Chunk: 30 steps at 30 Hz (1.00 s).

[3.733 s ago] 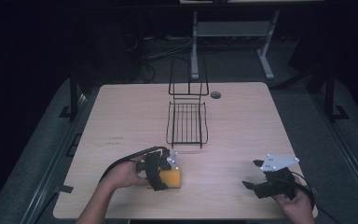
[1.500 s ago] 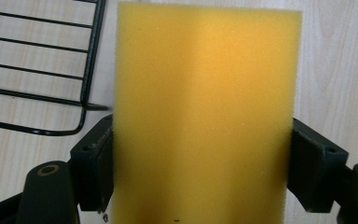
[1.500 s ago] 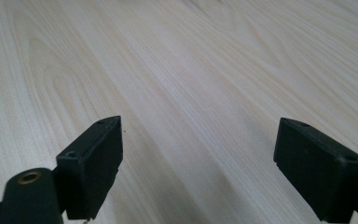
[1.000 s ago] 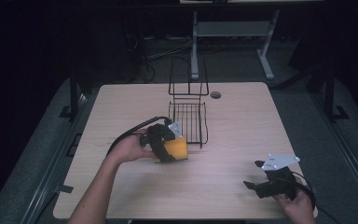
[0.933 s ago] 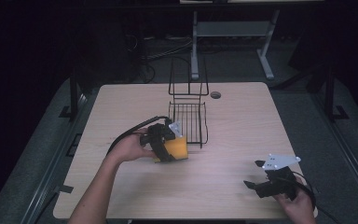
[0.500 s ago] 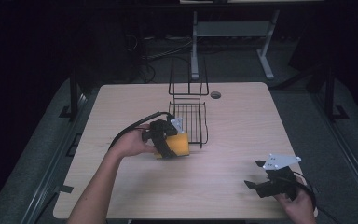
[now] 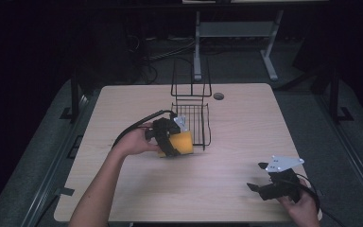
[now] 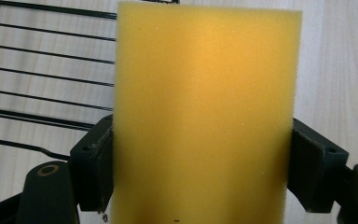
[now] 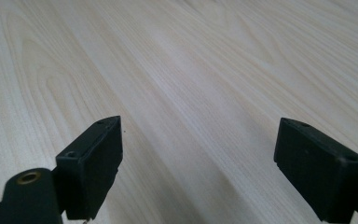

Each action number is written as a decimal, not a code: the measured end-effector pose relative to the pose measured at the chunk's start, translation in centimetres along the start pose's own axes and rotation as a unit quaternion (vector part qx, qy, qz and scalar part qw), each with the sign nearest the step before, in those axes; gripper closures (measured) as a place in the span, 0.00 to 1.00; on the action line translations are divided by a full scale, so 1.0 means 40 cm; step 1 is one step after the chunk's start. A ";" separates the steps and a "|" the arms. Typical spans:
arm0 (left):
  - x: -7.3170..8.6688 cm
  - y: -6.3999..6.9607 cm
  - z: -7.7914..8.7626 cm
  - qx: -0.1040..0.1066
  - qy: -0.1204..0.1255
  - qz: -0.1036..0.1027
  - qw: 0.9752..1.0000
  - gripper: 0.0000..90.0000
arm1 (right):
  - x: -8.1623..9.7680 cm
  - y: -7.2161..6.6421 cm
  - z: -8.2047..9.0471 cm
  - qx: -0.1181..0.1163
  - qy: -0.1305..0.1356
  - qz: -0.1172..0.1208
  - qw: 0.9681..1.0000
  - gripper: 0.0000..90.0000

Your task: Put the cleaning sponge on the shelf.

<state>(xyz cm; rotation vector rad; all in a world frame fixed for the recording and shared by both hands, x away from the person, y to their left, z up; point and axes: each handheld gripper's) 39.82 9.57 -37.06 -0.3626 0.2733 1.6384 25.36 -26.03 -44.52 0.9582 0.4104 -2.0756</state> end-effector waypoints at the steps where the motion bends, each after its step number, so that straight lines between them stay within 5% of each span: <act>1: -0.004 -0.003 -0.002 0.001 -0.003 -0.001 1.000 0.24 | -0.001 0.000 -0.001 -0.001 -0.001 0.001 1.000 0.17; 18: -0.056 -0.051 -0.011 -0.006 -0.011 -0.018 1.000 0.24 | 0.000 0.003 -0.004 -0.004 -0.004 0.000 1.000 0.17; 30: -0.057 -0.083 -0.033 -0.004 0.000 -0.008 1.000 0.24 | -0.001 0.004 -0.012 -0.007 -0.008 0.003 1.000 0.17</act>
Point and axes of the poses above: each handheld gripper's, and its own axes: z roughly backward along the jaws, x roughly out of its underside, y roughly to its right, and after that the axes turned 3 degrees about y, right-handed
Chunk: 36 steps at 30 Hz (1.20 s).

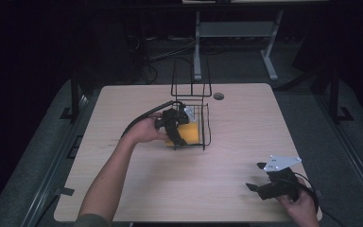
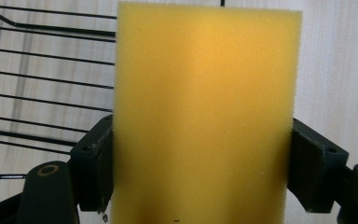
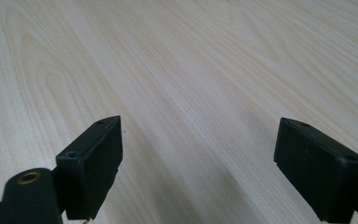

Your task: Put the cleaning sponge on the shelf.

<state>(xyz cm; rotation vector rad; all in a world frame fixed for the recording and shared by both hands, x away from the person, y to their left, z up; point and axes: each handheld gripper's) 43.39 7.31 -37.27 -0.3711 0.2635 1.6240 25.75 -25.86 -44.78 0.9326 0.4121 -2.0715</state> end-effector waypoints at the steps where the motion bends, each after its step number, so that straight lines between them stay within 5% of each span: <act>1: 0.000 -0.002 0.000 0.000 0.002 0.000 1.000 0.24 | 0.000 0.000 -0.001 -0.002 -0.001 -0.001 1.000 0.17; 20: -0.034 -0.028 -0.026 -0.001 0.002 -0.013 1.000 0.24 | 0.002 0.002 -0.006 -0.007 -0.003 -0.002 1.000 0.17; 36: -0.024 -0.055 -0.050 -0.005 0.003 0.004 1.000 0.24 | 0.002 -0.005 -0.009 -0.015 -0.008 0.000 1.000 0.17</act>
Point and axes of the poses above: each handheld gripper's, and its own axes: z roughly backward along the jaws, x roughly out of its underside, y roughly to its right, and after that the axes turned 3 degrees about y, right-handed
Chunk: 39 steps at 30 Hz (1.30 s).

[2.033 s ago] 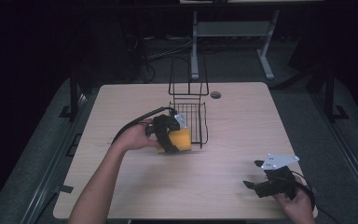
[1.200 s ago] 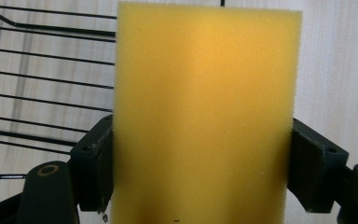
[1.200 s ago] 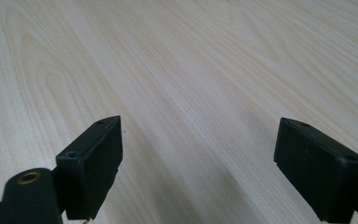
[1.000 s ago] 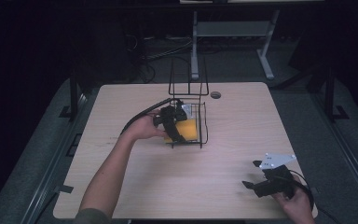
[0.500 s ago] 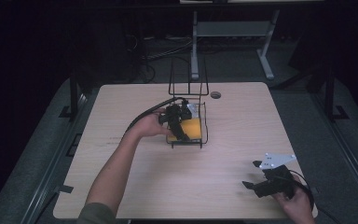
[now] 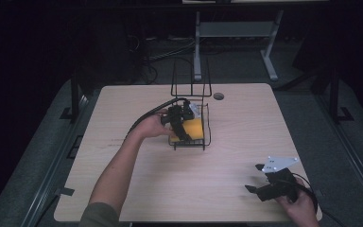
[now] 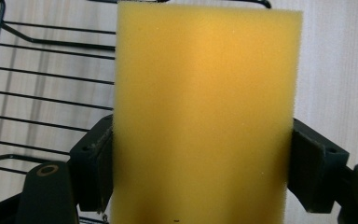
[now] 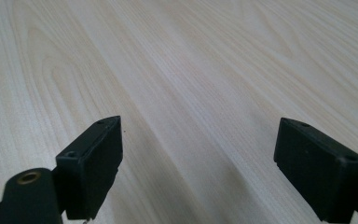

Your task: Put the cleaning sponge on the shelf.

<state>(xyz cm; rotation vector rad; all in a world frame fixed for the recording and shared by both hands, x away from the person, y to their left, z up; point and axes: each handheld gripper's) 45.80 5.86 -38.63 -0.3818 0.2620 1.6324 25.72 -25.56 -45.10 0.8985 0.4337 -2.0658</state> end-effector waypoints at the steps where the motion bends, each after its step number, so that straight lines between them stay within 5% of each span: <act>1: 0.001 -0.002 -0.004 0.001 -0.001 0.001 1.000 0.24 | 0.001 0.001 0.000 0.000 0.000 -0.001 1.000 0.17; 13: 0.000 -0.028 -0.046 0.018 0.002 0.006 1.000 0.24 | 0.006 0.007 0.005 0.001 0.001 -0.005 1.000 0.17; 39: 0.008 -0.037 -0.052 0.021 0.002 0.013 1.000 0.23 | 0.006 0.003 0.001 0.000 -0.005 -0.002 1.000 0.17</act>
Point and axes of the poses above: each handheld gripper's, and its own axes: z roughly backward along the jaws, x roughly out of its underside, y roughly to its right, and after that the axes turned 3 degrees about y, right-handed
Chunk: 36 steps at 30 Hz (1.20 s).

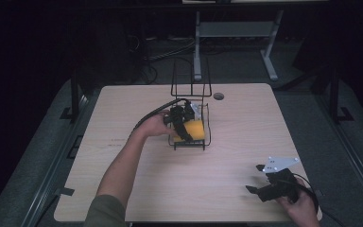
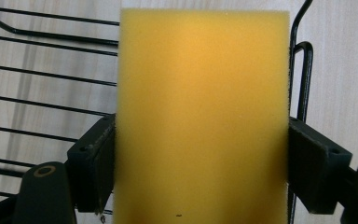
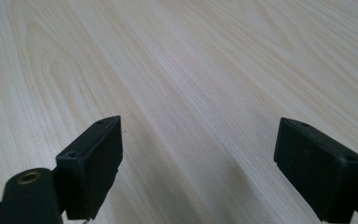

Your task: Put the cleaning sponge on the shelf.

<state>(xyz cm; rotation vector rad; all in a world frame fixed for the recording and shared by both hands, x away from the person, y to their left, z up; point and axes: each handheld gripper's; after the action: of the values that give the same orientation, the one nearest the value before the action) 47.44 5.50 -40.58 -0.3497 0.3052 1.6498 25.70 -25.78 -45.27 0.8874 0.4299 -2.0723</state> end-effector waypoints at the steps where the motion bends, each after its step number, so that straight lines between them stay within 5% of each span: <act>1: 0.000 0.000 0.001 -0.001 0.000 -0.001 1.000 0.23 | 0.000 0.000 0.000 0.000 0.000 0.001 1.000 0.17; 18: 0.000 0.004 0.020 -0.009 0.013 -0.002 1.000 0.21 | 0.000 0.003 -0.001 -0.001 -0.001 0.000 1.000 0.17; 36: -0.014 0.033 0.043 -0.020 0.017 -0.031 0.999 0.21 | -0.001 0.000 -0.003 -0.003 -0.001 0.001 1.000 0.17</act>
<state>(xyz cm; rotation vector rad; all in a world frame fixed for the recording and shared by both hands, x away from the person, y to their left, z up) 46.09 5.53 -38.80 -0.4141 0.2831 1.5919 25.77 -25.71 -45.32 0.8825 0.4332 -2.0693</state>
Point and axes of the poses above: each handheld gripper's, and its own axes: z roughly backward along the jaws, x roughly out of its underside, y roughly to its right, and after that the axes turned 3 degrees about y, right-handed
